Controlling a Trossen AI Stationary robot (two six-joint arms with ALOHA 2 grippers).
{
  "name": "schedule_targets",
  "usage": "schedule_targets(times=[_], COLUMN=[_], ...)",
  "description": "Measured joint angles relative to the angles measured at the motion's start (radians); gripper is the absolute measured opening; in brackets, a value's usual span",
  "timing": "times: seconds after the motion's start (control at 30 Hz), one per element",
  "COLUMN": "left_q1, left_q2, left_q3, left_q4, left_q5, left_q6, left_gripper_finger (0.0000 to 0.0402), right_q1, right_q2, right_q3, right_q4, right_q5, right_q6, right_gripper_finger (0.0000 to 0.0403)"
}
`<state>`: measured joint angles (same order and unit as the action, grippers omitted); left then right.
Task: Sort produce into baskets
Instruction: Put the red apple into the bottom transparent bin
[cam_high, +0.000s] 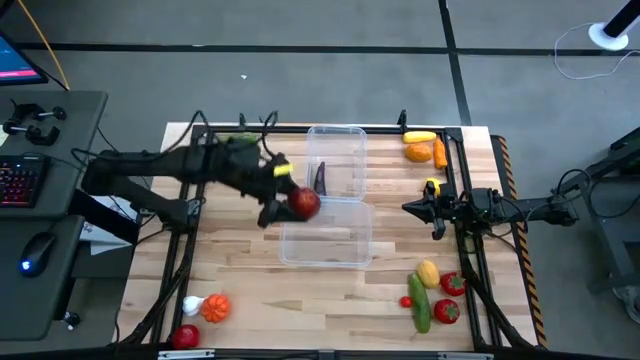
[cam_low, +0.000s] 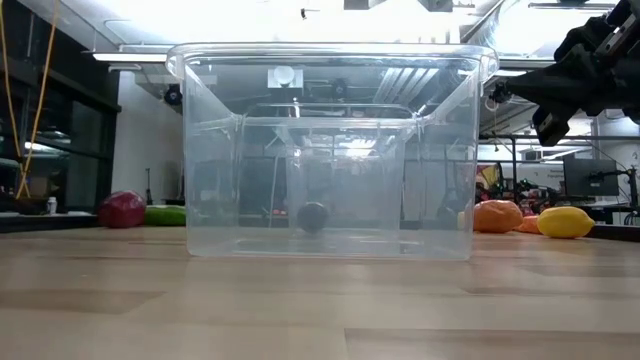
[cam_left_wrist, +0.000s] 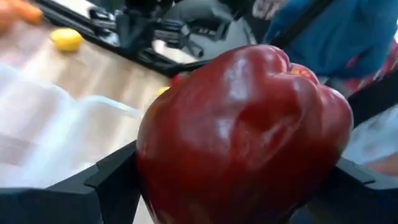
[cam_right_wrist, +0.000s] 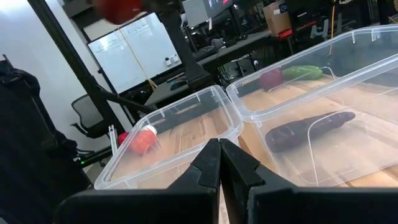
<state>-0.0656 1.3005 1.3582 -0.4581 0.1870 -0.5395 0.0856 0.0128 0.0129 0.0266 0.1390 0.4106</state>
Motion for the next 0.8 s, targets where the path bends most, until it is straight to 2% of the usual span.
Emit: schedule_targets(times=[0.1,0.27,0.37,0.57,0.8], left_q1=[-0.101,-0.233,-0.282,-0.351,-0.427], left_q2=[0.008,0.007,0.007,-0.030,-0.165], left_q3=[0.000,0.000,-0.020,-0.155,-0.399], left_q4=[0.056,0.062,0.070,0.141,0.429], left_q5=[-0.078,-0.277,-0.350,-0.354,-0.365], left_q6=[-0.160,-0.166,-0.167,-0.192,-0.191], left_gripper_finger=[0.0326,0.0326,0.0326,0.0326,0.0326], right_q1=[0.000,0.000,0.000,0.000,0.000], right_q2=[0.000,0.000,0.000,0.000,0.000], right_q3=[0.000,0.000,0.000,0.000,0.000], right_q4=[0.000,0.000,0.000,0.000,0.000], right_q5=[0.000,0.000,0.000,0.000,0.000], right_q6=[0.000,0.000,0.000,0.000,0.000], right_gripper_finger=[0.0000,0.0000,0.0000,0.0000,0.0000])
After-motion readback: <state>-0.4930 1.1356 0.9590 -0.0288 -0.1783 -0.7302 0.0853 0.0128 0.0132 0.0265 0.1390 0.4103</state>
